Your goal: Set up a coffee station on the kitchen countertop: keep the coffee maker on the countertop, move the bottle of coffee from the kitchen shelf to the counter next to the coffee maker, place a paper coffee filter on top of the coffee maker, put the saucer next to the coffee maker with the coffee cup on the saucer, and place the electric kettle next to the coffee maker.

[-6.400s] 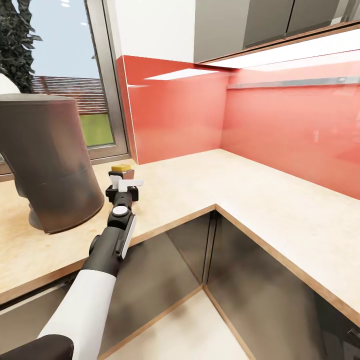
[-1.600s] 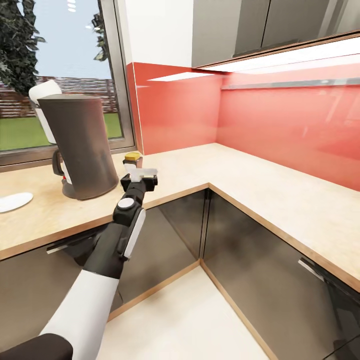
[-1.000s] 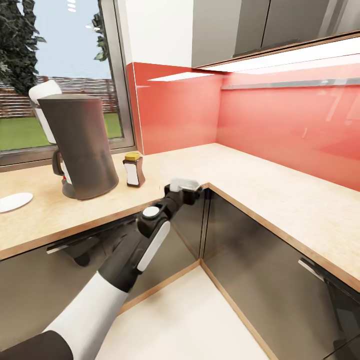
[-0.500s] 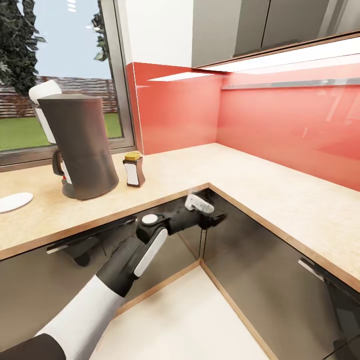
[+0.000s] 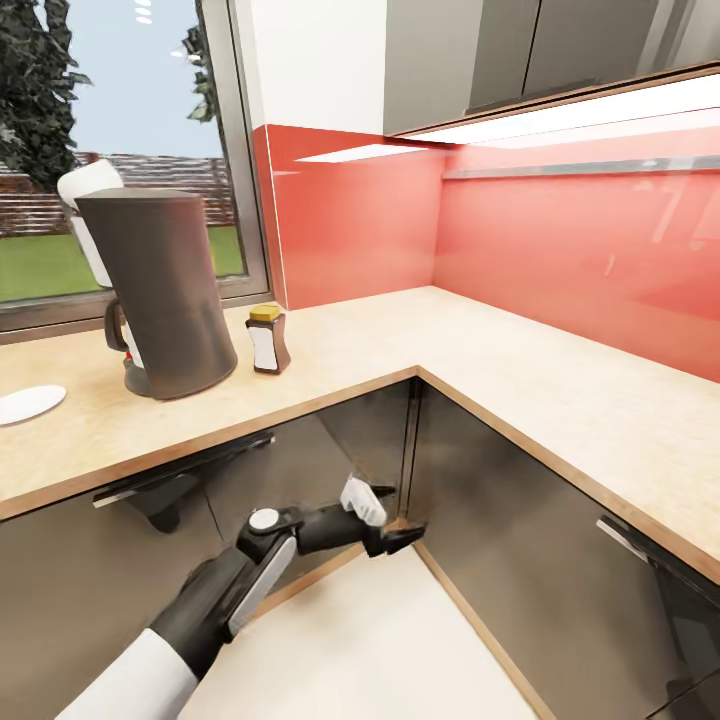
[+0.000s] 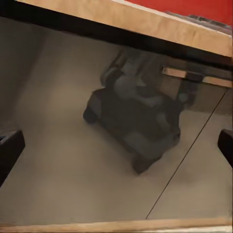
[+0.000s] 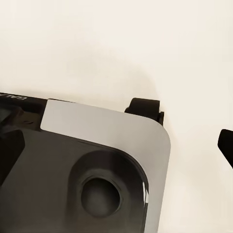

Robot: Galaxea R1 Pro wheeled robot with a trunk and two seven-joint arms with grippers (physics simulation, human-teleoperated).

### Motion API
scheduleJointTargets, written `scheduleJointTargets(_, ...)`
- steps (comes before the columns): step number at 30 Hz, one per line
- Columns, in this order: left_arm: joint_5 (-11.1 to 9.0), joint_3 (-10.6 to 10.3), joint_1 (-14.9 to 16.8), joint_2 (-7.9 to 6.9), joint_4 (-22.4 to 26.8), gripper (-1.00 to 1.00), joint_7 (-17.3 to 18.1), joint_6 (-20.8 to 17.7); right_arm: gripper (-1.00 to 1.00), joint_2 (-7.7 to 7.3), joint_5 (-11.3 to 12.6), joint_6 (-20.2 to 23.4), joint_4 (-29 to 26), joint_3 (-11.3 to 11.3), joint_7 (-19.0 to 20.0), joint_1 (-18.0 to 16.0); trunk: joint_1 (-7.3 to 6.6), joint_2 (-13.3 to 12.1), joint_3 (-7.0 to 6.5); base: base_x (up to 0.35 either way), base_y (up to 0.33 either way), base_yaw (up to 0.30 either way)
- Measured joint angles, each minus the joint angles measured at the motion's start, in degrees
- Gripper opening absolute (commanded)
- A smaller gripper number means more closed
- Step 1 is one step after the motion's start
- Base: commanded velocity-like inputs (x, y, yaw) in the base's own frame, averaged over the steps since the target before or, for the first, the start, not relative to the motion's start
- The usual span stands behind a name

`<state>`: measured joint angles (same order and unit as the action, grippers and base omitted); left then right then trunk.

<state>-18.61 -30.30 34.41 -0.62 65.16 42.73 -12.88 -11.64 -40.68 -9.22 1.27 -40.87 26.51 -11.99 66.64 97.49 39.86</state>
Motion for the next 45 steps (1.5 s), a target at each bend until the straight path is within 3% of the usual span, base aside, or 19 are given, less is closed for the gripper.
scheduleJointTargets(4, 0.00, 0.03, -2.27, -0.34, -7.69, 1.00, 4.01, 7.78, 1.00, 0.00, 0.00, 0.00, 0.00, -0.03, 0.00, 0.00, 0.00, 0.00, 0.00, 0.000, 0.000, 0.000)
scheduleJointTargets(7, -0.19, 0.18, -3.43, -0.52, -17.28, 1.00, 9.04, 13.84, 1.00, 0.00, 0.00, 0.01, 0.00, -0.04, 0.00, 0.00, 0.00, 0.00, 0.01, 0.000, 0.000, 0.000)
scheduleJointTargets(8, -0.26, 0.19, -3.42, -0.51, -17.51, 1.00, 9.10, 13.93, 1.00, 0.00, 0.00, 0.01, 0.00, -0.04, 0.00, 0.00, 0.00, 0.00, 0.00, 0.000, 0.000, 0.000)
scheduleJointTargets(11, -0.83, 0.36, -3.82, -0.60, -27.72, 1.00, 12.60, 20.02, 1.00, 0.00, 0.00, 0.00, 0.00, -0.04, 0.00, 0.00, 0.00, 0.00, 0.01, 0.000, 0.000, 0.000)
scheduleJointTargets(15, -5.22, 0.44, -3.93, -0.58, -40.33, 1.00, 14.51, 27.51, 1.00, 0.00, 0.00, 0.00, 0.00, -0.03, 0.00, 0.00, 0.00, 0.00, 0.00, 0.000, 0.000, 0.000)
scheduleJointTargets(18, -9.38, 0.35, -3.97, -0.60, -51.35, 1.00, 19.92, 35.15, 1.00, 0.00, 0.00, 0.01, 0.00, 0.02, 0.00, 0.00, 0.00, 0.00, 0.01, 0.000, 0.000, 0.000)
scheduleJointTargets(22, -11.29, 0.53, -4.17, -0.70, -60.45, 1.00, 25.55, 40.87, 1.00, 0.00, 0.00, 0.02, 0.00, 0.04, 0.00, 0.00, 0.00, 0.00, 0.00, 0.000, 0.000, 0.000)
scheduleJointTargets(27, -11.82, 0.87, -7.21, -1.76, -62.71, 1.00, 27.03, 43.06, 1.00, 0.00, 0.00, 0.02, 0.00, 0.04, 0.00, 0.00, 0.00, 0.00, 0.00, 0.000, 0.000, 0.000)
scheduleJointTargets(31, -14.08, 1.85, -11.98, -3.29, -63.49, 1.00, 27.58, 44.63, 1.00, 0.00, 0.00, 0.01, 0.00, 0.04, 0.00, 0.00, 0.00, 0.00, 0.00, 0.000, 0.000, 0.000)
scheduleJointTargets(33, -14.85, 4.40, -14.79, -4.24, -63.65, 1.00, 27.62, 45.63, 1.00, 0.00, 0.00, 0.02, 0.00, 0.05, 0.00, 0.00, 0.00, 0.00, 0.01, 0.000, 0.000, 0.000)
scheduleJointTargets(36, -15.21, 10.77, -18.79, -4.84, -63.72, 1.00, 27.66, 46.17, 1.00, 0.00, 0.00, 0.03, 0.00, 0.04, 0.00, 0.00, 0.00, 0.00, 0.01, 0.000, 0.000, 0.000)
scheduleJointTargets(39, -15.34, 15.80, -21.32, -5.29, -63.70, 1.00, 27.74, 46.34, 1.00, 0.00, 0.00, 0.06, 0.00, 0.04, 0.00, 0.00, 0.00, 0.00, 0.00, 0.000, 0.000, 0.000)
scheduleJointTargets(41, -15.37, 17.84, -22.84, -5.75, -63.72, 1.00, 27.77, 46.40, 1.00, 0.00, 0.00, 0.06, 0.00, 0.04, 0.00, 0.00, 0.00, 0.00, 0.00, 0.000, 0.000, 0.000)
scheduleJointTargets(45, -15.45, 19.22, -24.72, -6.09, -63.73, 1.00, 27.76, 46.44, 1.00, 0.00, 0.00, 0.08, 0.00, 0.03, 0.00, 0.00, 0.00, 0.00, 0.00, 0.000, 0.000, 0.000)
